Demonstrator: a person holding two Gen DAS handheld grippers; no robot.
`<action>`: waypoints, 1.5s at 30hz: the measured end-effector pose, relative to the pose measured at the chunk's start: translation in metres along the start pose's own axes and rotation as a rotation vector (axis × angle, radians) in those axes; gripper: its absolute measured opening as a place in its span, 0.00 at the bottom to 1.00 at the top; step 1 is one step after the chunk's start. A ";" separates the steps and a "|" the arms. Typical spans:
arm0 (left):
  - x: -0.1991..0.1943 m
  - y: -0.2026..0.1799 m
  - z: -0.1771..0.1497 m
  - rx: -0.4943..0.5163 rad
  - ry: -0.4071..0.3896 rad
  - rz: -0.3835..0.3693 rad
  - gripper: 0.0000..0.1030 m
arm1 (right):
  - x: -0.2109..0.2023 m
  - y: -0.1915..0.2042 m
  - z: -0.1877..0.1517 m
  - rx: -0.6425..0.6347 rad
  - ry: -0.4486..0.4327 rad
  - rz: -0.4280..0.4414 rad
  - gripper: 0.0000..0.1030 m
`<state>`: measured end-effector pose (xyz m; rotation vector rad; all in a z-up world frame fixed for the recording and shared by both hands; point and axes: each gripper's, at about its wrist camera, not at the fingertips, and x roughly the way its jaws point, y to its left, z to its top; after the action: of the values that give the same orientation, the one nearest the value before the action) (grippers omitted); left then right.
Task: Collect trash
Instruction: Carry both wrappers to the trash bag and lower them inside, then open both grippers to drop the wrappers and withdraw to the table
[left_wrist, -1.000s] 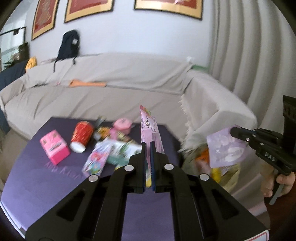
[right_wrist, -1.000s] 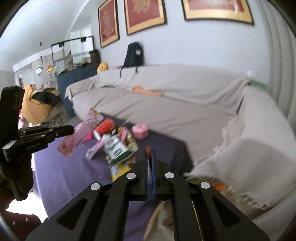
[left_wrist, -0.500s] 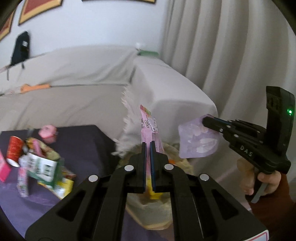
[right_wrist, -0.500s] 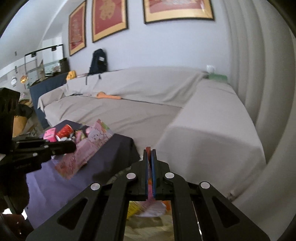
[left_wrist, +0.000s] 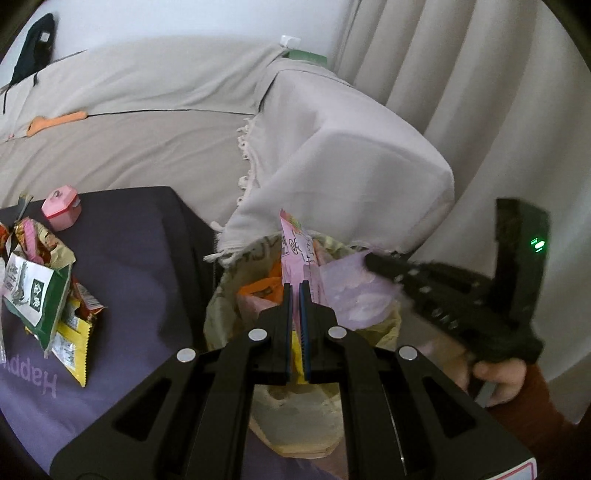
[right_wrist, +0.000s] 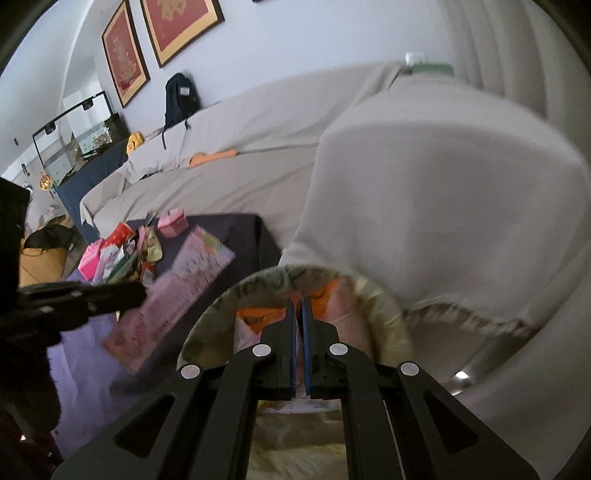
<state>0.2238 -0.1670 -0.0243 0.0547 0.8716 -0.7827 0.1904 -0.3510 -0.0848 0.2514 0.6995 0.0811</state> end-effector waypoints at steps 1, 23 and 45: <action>0.000 0.003 -0.001 -0.005 0.002 0.001 0.03 | 0.009 0.004 0.001 -0.004 0.010 0.004 0.05; 0.017 0.012 -0.022 -0.041 0.058 -0.021 0.03 | 0.017 0.012 -0.015 -0.048 0.106 -0.061 0.41; -0.007 0.020 -0.019 -0.036 -0.035 0.092 0.38 | -0.032 -0.010 0.005 0.012 -0.049 -0.168 0.41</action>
<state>0.2210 -0.1419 -0.0369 0.0488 0.8441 -0.6803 0.1689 -0.3666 -0.0634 0.2046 0.6705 -0.0888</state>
